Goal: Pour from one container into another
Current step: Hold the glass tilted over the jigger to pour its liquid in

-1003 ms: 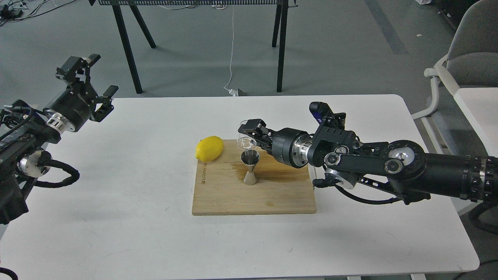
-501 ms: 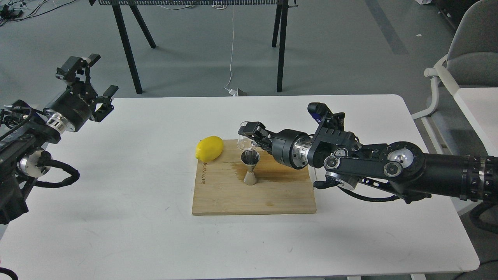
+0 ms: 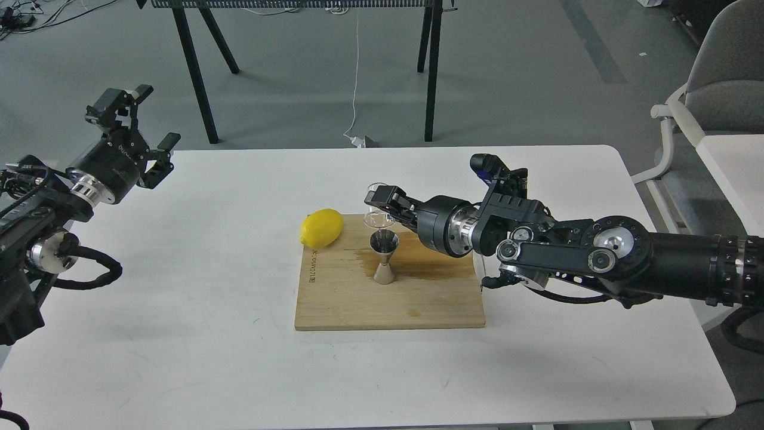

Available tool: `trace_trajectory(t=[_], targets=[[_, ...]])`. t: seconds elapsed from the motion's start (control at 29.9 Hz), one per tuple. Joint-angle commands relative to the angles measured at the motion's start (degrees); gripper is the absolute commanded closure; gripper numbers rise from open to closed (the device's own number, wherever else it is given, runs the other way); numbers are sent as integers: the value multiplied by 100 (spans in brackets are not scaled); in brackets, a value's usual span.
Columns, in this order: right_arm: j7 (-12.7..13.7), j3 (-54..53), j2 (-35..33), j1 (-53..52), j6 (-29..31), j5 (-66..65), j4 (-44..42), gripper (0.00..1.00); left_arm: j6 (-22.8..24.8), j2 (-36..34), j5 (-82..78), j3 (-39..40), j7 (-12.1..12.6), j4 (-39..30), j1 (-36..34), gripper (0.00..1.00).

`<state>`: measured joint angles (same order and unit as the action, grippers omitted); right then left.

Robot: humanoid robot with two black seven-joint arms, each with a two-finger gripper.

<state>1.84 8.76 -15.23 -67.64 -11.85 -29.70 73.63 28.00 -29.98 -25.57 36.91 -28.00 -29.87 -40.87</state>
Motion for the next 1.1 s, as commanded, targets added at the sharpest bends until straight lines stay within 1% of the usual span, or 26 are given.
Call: trace_trajectory(t=[0.0, 0.53, 1.07], targets=[[0, 65, 2, -29, -2, -62, 2, 53, 0, 0, 0, 0, 0, 8, 0, 0], [0, 100, 2, -29, -2, -203, 19, 53, 0, 9, 0, 0, 0, 69, 0, 0], [9, 30, -6, 58, -19, -71, 28, 54, 0, 9, 0, 0, 0, 69, 9, 0]])
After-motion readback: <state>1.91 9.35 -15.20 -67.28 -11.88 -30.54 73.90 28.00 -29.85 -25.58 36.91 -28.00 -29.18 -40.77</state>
